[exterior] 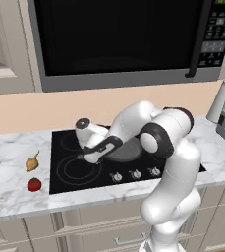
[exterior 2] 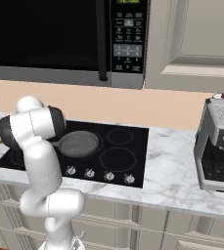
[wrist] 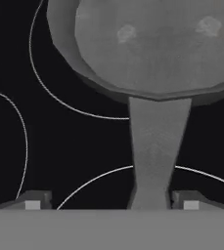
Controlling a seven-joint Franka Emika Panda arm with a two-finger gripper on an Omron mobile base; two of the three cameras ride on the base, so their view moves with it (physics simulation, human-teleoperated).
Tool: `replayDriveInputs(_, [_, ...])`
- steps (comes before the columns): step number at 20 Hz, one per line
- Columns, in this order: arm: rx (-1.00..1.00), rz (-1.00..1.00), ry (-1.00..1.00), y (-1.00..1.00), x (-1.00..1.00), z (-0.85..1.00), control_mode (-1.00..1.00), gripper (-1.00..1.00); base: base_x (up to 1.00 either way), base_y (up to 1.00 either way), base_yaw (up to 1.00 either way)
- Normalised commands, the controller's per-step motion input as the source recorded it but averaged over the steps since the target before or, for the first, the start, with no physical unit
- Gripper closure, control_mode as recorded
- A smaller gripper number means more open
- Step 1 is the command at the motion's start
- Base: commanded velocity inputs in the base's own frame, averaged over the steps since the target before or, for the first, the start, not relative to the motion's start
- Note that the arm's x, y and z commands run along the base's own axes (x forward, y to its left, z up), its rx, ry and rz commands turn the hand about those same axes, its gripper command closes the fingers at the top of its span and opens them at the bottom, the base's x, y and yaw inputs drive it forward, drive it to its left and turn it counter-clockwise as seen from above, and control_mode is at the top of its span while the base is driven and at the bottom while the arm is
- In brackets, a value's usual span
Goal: Place the pan on the center burner on the stove. Then place the tomato and the onion in the pan and turn on the center burner.
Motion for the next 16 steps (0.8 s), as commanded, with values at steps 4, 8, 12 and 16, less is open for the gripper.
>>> replayDriveInputs(4, [0.00,0.00,-0.30,0.02,0.00,0.38,-1.00,-1.00,0.00,0.00,0.00])
replayDriveInputs(8, [0.00,0.00,-0.23,0.27,0.00,0.43,-1.00,-1.00,0.00,0.00,0.00])
replayDriveInputs(12, [0.04,0.00,-0.07,0.58,0.00,0.50,-1.00,-1.00,0.00,0.00,0.00])
replayDriveInputs(16, [0.07,0.05,0.00,0.36,-0.02,0.43,-1.00,-1.00,0.00,0.00,0.00])
